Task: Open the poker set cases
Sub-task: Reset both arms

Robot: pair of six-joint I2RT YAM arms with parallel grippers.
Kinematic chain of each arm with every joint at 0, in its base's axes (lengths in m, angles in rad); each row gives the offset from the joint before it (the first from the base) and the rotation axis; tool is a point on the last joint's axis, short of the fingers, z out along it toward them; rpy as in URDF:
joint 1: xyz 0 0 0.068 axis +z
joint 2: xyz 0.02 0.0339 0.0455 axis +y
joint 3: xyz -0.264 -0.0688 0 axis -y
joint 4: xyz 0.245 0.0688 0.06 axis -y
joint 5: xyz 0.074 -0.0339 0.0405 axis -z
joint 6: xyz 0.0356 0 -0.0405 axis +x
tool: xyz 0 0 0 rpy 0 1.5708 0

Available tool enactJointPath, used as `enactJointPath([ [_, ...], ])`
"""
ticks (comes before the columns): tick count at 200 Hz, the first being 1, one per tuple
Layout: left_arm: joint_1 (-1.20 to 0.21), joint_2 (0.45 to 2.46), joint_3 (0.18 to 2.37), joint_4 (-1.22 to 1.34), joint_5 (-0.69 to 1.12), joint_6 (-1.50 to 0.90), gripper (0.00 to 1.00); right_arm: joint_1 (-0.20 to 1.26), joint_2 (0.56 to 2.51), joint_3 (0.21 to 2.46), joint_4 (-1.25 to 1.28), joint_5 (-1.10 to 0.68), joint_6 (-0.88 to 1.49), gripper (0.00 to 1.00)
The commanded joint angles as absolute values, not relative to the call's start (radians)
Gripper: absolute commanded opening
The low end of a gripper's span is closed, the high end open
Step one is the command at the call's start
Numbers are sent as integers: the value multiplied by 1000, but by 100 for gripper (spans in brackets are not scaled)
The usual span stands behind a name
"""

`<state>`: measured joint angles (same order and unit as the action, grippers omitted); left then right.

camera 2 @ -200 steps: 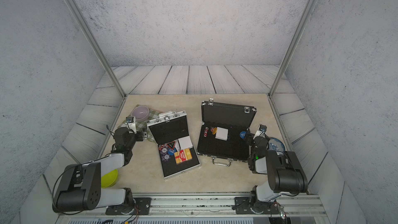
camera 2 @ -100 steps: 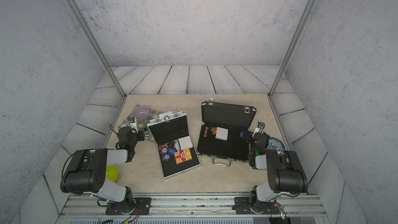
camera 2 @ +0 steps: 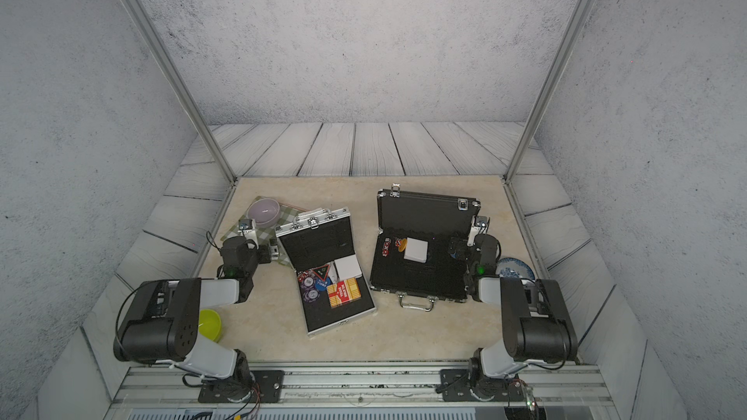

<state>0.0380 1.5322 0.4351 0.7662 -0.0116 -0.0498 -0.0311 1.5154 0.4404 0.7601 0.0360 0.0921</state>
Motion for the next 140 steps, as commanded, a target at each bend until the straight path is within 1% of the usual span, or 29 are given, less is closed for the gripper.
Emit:
enactJointPath([
  [1,43,1525,453,768,-18,-52,100,-26,1524,442,745,20,80,99],
  [140,43,1523,453,770,-18,-52,100,-27,1530,453,731,23,80,99],
])
